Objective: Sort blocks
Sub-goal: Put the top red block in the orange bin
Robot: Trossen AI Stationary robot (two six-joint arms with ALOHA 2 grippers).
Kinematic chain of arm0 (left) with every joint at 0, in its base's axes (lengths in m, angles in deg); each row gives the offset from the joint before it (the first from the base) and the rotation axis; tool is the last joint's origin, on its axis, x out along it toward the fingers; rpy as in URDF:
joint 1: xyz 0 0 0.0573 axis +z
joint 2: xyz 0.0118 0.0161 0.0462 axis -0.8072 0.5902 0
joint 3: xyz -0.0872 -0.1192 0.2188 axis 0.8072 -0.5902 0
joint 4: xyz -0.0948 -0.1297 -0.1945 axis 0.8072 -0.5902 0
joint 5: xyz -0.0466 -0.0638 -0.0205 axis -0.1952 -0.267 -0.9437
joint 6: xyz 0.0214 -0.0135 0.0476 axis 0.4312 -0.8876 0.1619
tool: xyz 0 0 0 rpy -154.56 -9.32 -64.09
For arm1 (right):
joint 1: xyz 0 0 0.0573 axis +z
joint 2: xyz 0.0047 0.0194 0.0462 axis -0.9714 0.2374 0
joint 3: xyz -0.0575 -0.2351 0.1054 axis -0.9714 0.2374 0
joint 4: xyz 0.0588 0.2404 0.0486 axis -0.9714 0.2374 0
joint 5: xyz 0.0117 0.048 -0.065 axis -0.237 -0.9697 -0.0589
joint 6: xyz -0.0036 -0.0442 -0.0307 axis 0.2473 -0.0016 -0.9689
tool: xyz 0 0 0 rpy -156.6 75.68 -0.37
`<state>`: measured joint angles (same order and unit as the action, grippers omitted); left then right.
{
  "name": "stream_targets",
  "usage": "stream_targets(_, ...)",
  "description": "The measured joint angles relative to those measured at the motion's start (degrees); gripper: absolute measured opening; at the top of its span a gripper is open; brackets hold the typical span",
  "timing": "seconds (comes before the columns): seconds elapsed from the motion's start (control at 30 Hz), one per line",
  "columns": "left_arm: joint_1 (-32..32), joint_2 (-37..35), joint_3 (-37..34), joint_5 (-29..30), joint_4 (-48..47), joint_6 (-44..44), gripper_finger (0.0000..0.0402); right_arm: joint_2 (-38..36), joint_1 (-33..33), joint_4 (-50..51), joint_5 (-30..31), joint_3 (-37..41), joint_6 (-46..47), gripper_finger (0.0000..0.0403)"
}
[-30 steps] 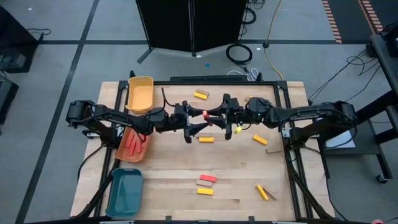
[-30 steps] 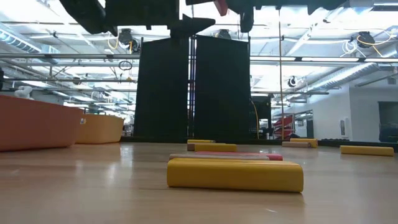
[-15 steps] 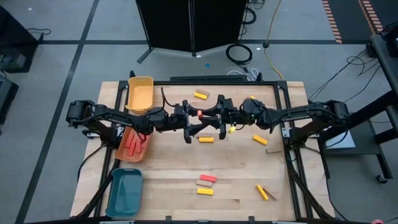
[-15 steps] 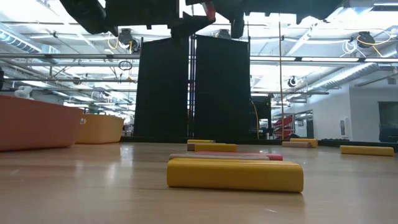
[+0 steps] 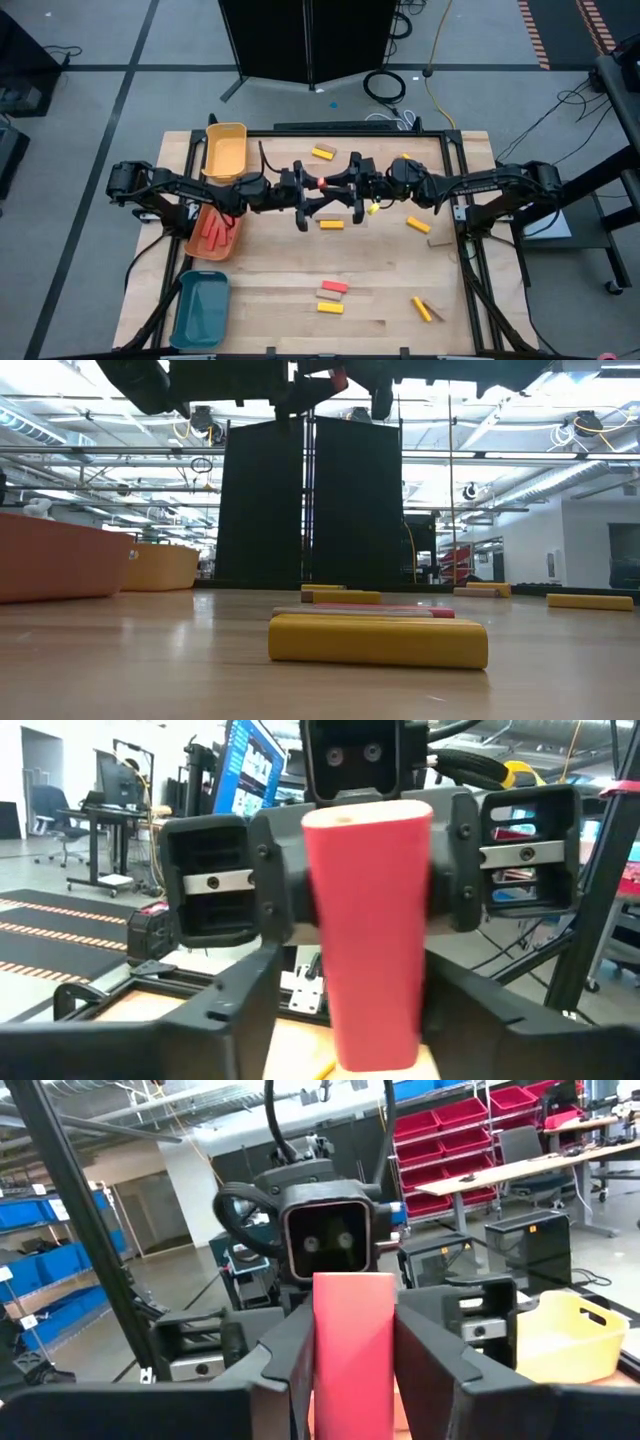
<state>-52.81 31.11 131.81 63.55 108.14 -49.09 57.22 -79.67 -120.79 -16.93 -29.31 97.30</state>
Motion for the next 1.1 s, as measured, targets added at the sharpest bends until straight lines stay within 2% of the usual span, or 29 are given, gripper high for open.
stream_targets(0.23,-0.02,0.0,0.0,-0.29,-0.57,0.4,0.0087,-0.04,-0.02,0.99,-0.33,0.0,-3.36,0.01)
stream_targets(0.37,0.01,0.0,0.0,-0.23,-0.55,0.76,0.0086,-0.07,-0.35,1.09,-0.51,0.0,-2.85,0.0107)
stream_targets(0.57,0.78,-1.96,0.0,0.75,-4.73,1.57,0.0089,-2.62,-1.0,6.15,-0.22,0.02,-6.36,0.0157)
stream_targets(0.7,1.33,-9.3,0.0,2.22,-18.76,1.31,0.0092,-8.77,-2.7,16.51,-0.11,0.0,-8.5,0.0185)
stream_targets(0.83,1.22,-20.59,0.24,6.19,-42.37,-4.42,0.0093,-14.39,-3.34,29.41,0.12,0.0,-9.62,0.0199)
stream_targets(1.0,0.53,-32.43,1.49,7.0,-74.38,-24.46,0.0094,-16.48,-2.32,42.34,0.06,0.0,-10.72,0.0199)
stream_targets(1.1,-1.67,-36.22,1.27,6.47,-92.52,-40.07,0.0094,-15.12,-1.26,44.07,0.07,0.02,-10.9,0.0197)
